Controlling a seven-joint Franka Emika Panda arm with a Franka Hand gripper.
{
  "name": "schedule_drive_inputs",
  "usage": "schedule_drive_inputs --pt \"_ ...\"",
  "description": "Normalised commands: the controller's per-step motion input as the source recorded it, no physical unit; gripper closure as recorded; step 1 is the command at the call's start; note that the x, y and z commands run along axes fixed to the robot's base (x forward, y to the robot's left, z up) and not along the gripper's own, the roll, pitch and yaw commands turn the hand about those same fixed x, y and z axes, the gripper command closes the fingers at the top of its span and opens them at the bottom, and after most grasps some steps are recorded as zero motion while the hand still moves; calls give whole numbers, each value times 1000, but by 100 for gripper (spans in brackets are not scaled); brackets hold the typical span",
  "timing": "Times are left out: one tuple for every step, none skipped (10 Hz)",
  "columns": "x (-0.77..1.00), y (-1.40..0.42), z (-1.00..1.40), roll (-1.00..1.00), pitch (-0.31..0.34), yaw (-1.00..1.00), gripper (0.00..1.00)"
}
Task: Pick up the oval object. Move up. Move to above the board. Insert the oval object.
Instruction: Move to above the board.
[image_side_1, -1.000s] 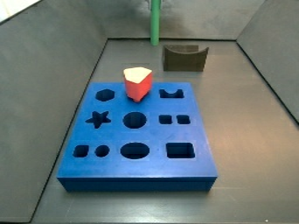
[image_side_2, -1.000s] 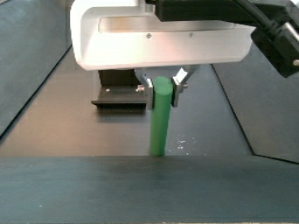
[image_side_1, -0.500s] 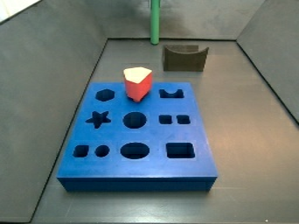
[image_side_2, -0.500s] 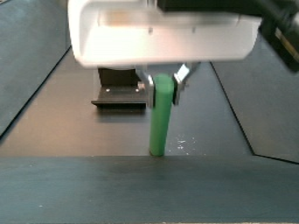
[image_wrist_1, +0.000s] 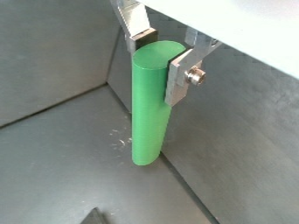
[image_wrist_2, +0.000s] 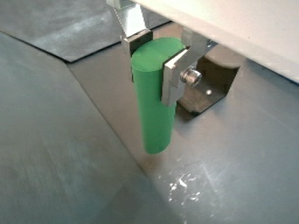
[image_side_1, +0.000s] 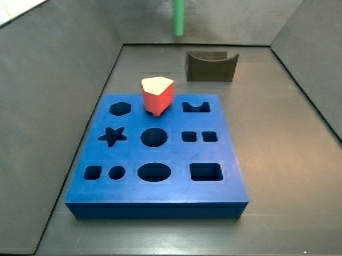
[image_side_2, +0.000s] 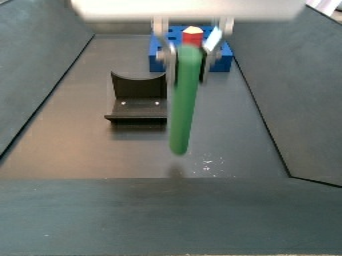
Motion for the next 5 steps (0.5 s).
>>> schedule_drive_inputs --pt "-189 -905 1000 358 -46 151 100" --pt "-175 -888 1000 248 -41 97 100" --pt "-160 -866 1000 191 -11 71 100" --pt "-136 -818 1000 151 25 51 100" --pt "-127 -791 1000 144 33 45 100"
